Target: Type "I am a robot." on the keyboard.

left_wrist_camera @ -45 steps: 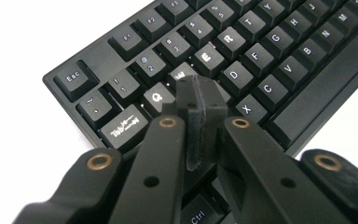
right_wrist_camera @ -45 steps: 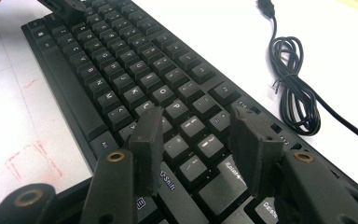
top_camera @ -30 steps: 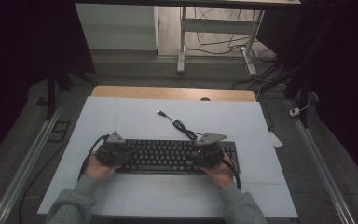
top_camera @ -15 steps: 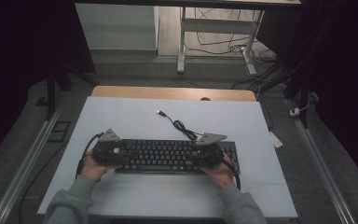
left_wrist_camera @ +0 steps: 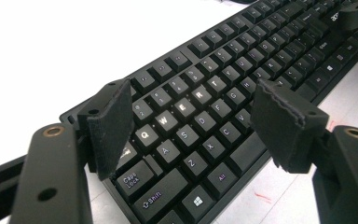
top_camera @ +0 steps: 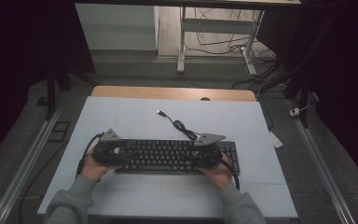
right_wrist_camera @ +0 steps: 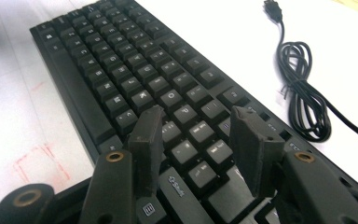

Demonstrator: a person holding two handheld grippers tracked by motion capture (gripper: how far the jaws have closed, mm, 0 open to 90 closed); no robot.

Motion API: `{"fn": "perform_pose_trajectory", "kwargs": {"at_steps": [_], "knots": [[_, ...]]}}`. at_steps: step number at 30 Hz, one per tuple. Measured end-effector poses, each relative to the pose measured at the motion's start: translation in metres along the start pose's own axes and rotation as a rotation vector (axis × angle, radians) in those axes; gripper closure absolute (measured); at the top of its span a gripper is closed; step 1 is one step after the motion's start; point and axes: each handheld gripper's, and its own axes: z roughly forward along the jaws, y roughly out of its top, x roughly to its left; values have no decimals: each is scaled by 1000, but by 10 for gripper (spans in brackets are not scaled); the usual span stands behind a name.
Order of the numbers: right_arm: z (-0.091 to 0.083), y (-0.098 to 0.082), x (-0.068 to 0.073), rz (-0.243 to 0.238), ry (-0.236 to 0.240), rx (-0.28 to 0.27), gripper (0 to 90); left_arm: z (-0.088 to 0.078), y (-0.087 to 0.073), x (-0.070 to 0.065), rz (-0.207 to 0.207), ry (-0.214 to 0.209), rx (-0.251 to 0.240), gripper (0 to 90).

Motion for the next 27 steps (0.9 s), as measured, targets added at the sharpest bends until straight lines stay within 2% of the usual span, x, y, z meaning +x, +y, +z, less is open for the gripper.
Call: {"fn": "perform_pose_trajectory", "kwargs": {"at_steps": [12, 16, 20, 27], "knots": [[7, 11, 12, -12, 51, -25, 553, 2, 0, -1, 2, 5, 8, 295], [12, 13, 16, -15, 75, -23, 588, 2, 0, -1, 3, 4, 8, 295], [17, 14, 19, -18, 100, -22, 659, 2, 0, -1, 4, 5, 9, 294], [25, 18, 26, -37, 130, 5, 861, 3, 0, -1, 10, 7, 15, 293]]}}
